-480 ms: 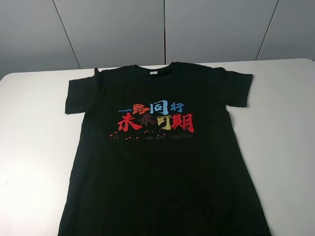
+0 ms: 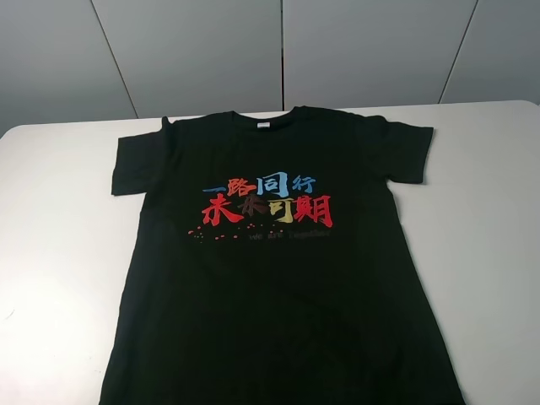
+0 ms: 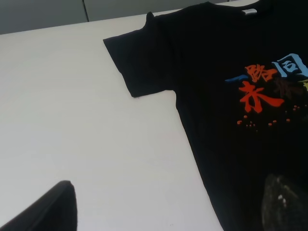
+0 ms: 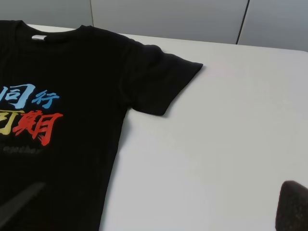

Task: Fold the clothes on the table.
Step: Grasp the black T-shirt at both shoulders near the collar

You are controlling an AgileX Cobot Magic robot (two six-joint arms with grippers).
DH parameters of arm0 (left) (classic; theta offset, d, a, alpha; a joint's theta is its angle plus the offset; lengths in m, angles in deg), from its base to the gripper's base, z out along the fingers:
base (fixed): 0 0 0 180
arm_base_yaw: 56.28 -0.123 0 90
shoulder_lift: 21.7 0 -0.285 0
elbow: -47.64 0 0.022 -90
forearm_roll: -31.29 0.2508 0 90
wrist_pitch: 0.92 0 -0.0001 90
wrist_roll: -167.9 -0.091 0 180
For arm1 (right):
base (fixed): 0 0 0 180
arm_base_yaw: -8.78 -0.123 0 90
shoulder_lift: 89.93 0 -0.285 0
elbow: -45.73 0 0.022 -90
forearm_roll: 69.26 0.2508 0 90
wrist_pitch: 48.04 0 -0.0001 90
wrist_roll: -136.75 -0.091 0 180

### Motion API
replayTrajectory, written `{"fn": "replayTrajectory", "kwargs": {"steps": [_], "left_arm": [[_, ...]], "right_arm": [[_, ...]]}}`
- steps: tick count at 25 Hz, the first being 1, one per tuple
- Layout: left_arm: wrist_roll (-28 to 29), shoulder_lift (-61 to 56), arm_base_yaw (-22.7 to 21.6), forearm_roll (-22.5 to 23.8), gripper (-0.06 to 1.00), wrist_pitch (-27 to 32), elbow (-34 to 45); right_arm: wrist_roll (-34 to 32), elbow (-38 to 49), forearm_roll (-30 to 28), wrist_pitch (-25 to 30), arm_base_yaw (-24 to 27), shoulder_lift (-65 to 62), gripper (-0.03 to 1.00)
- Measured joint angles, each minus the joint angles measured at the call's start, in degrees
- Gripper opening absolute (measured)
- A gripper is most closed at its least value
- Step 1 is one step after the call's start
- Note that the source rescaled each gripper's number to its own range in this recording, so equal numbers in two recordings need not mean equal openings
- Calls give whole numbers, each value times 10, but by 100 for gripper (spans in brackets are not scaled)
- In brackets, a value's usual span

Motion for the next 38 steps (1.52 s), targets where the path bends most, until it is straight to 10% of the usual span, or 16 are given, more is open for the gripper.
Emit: {"fn": "replayTrajectory", "kwargs": {"steps": [38], "left_arm": [[0, 7, 0, -1, 100, 0, -5]], "right_arm": [[0, 0, 30, 0, 0, 0, 100]]}}
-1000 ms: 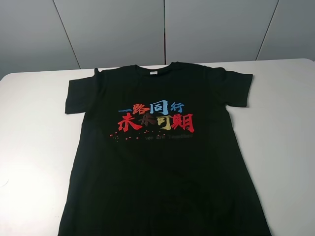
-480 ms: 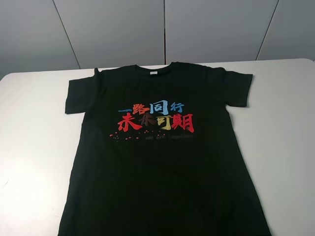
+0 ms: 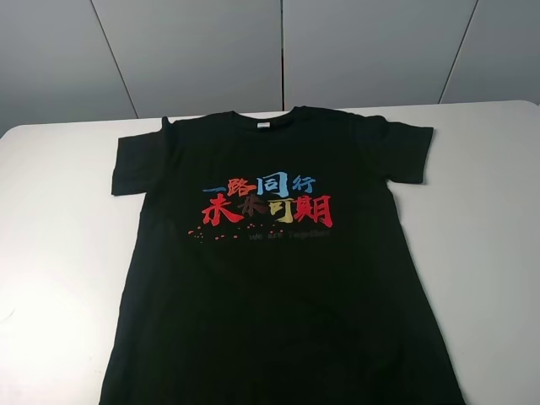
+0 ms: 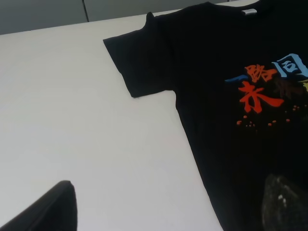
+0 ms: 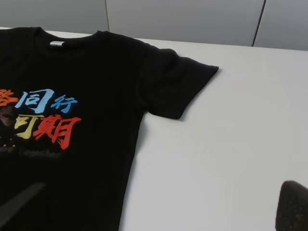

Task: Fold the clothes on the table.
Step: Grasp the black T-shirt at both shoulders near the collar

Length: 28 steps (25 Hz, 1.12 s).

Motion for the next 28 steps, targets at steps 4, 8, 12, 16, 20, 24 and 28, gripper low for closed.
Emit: {"fn": "replayTrajectory", "kwargs": {"steps": [4, 8, 12, 16, 20, 24, 28], "left_arm": [[-35, 84, 0, -1, 100, -6, -36], [-69, 212, 0, -3, 100, -41, -95], [-127, 355, 0, -11, 100, -50, -167], [-168, 489, 0, -46, 100, -60, -231], [-241, 617, 0, -102, 100, -95, -265], [-299, 726, 3, -121, 100, -147, -269], [-334, 817, 36, -122, 100, -186, -272]], "right_arm": [[0, -4, 0, 5, 0, 40, 100], [0, -37, 0, -18, 0, 144, 100], [6, -73, 48, -95, 0, 260, 100], [83, -102, 133, -143, 0, 368, 100], [118, -142, 137, -144, 0, 493, 100], [163, -180, 129, -154, -6, 617, 100], [169, -224, 78, -161, -67, 733, 100]]}}
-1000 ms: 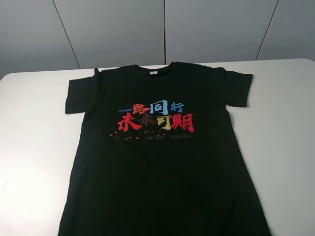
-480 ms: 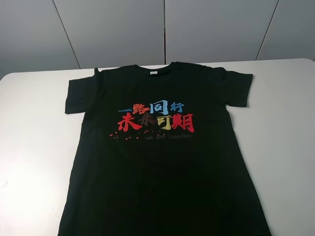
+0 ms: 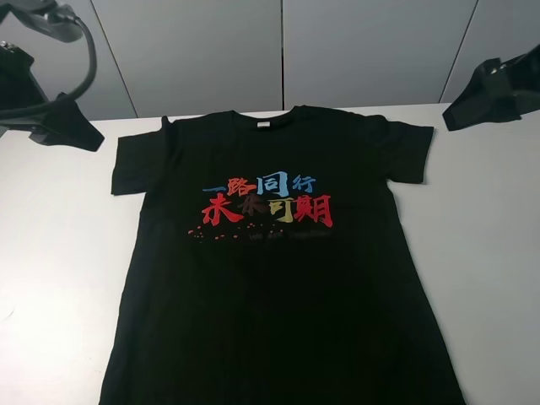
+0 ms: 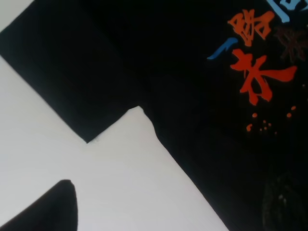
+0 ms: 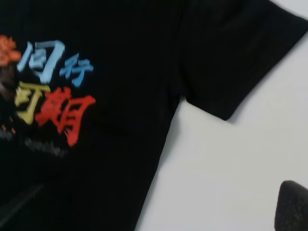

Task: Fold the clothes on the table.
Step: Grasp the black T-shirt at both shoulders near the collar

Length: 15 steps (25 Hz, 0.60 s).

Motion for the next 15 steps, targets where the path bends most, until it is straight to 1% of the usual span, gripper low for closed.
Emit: {"fn": "replayTrajectory", "kwargs": {"steps": [3, 5, 10, 13, 15], "left_arm": [[-5, 69, 31, 2, 100, -11, -19], [-5, 115, 45, 2, 100, -13, -37], [4, 218, 61, 10, 100, -15, -85], [6, 257, 65, 21, 100, -18, -94], [17, 276, 67, 32, 100, -18, -95]], "right_arm": [[-33, -35, -50, -2, -52, 82, 100], [-46, -61, -54, -2, -70, 132, 100], [-51, -105, -54, -3, -75, 231, 100], [-51, -112, -54, -3, -75, 262, 100], [-51, -112, -54, -2, -75, 275, 100]]}}
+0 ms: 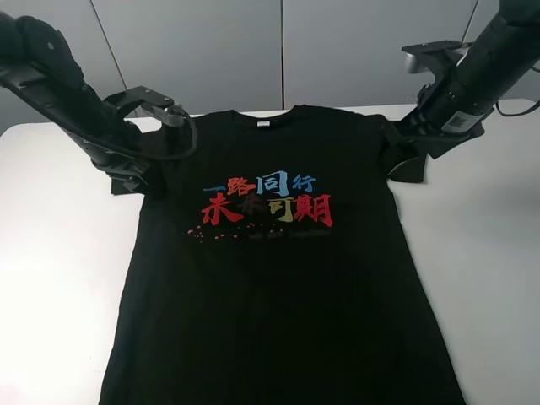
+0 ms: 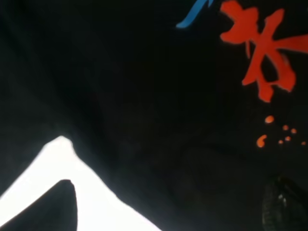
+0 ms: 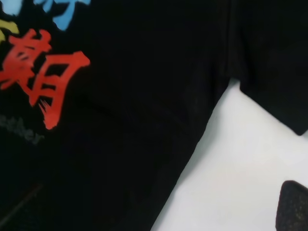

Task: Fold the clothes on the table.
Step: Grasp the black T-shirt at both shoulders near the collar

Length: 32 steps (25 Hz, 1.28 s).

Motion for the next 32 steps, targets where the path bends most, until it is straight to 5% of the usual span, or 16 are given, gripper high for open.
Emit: {"fn": "replayTrajectory", "kwargs": {"steps": [32], "left_arm": [[19, 85, 1, 38, 98, -43, -4]], "right_arm": [[16, -1, 3, 13, -1, 20, 100]]}}
